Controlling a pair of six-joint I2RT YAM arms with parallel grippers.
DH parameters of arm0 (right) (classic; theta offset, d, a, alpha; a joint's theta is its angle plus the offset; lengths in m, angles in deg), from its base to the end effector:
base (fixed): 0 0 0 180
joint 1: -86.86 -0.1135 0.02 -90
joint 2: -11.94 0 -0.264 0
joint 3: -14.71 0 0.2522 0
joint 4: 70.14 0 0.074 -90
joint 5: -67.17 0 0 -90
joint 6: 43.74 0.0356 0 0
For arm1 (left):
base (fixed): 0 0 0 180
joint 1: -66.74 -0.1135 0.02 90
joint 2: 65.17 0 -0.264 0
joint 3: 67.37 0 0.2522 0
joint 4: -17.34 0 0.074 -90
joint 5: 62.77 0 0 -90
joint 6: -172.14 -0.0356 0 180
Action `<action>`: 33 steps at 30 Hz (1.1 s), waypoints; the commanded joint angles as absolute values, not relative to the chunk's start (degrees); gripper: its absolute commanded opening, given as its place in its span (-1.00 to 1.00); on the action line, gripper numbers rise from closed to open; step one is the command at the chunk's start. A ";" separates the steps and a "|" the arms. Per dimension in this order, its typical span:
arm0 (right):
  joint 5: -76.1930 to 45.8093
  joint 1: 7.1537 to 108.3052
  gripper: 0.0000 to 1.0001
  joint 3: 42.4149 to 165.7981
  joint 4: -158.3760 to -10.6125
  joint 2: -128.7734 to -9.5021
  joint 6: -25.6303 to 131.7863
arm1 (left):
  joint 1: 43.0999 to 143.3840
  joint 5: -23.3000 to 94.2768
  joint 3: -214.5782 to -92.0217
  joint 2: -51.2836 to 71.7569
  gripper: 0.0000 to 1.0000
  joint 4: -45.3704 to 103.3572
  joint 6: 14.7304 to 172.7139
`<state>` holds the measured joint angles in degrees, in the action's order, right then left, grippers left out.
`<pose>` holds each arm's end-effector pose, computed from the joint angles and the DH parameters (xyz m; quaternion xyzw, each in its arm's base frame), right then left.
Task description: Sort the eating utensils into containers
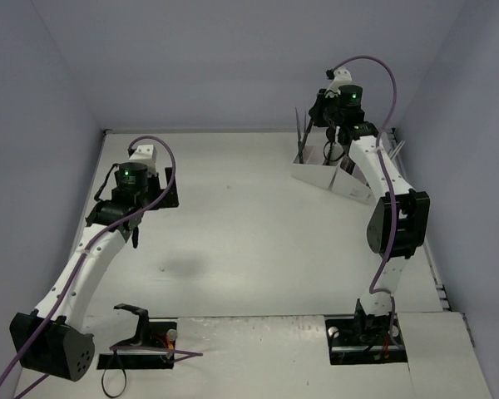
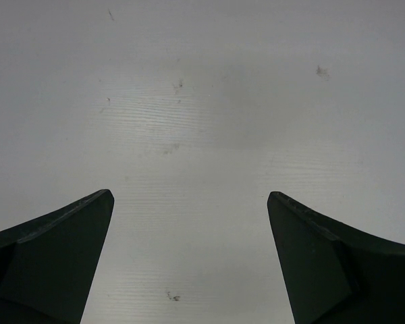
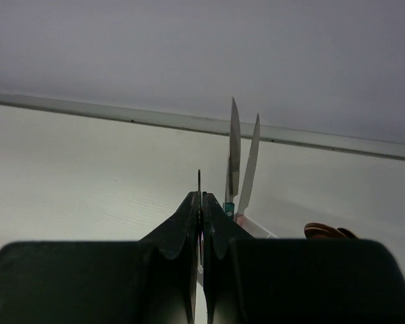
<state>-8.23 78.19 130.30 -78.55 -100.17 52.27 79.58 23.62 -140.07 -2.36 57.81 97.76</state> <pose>0.4723 0.0811 0.3641 -0.1028 0.7287 0.1785 0.6531 0.2366 -0.0516 0.3359 -0.0367 0.8675 -0.0952 0.4869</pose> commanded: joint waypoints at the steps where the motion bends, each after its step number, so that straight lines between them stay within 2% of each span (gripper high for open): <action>1: -9.24 78.51 -1.00 134.29 -75.17 -102.10 49.87 | 77.43 26.65 -141.07 -2.21 0.95 56.29 98.11; 10: -8.18 78.33 -1.00 132.54 -75.64 -107.85 49.71 | 76.87 29.88 -140.77 -2.06 0.95 56.45 98.67; 12: -8.35 78.33 -0.95 132.46 -75.63 -108.70 49.59 | 76.85 30.22 -140.72 -1.98 0.95 56.49 98.67; 16: -8.72 78.33 -0.69 132.53 -75.64 -109.90 49.42 | 76.93 30.50 -140.56 -1.96 0.95 56.50 98.75; 21: -9.12 78.33 -0.18 132.40 -75.68 -110.01 49.12 | 76.85 31.01 -140.63 -1.67 0.95 56.50 98.75; 27: -9.85 78.33 0.15 131.59 -75.93 -106.84 48.53 | 76.92 31.20 -140.63 -1.62 0.95 56.50 98.96; 33: -10.98 78.33 0.43 127.61 -76.16 -96.62 48.74 | 76.91 30.74 -140.69 -2.40 0.95 56.38 98.87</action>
<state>-9.35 78.19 129.29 -79.24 -109.11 49.09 77.11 30.47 -139.72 -1.42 58.28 98.26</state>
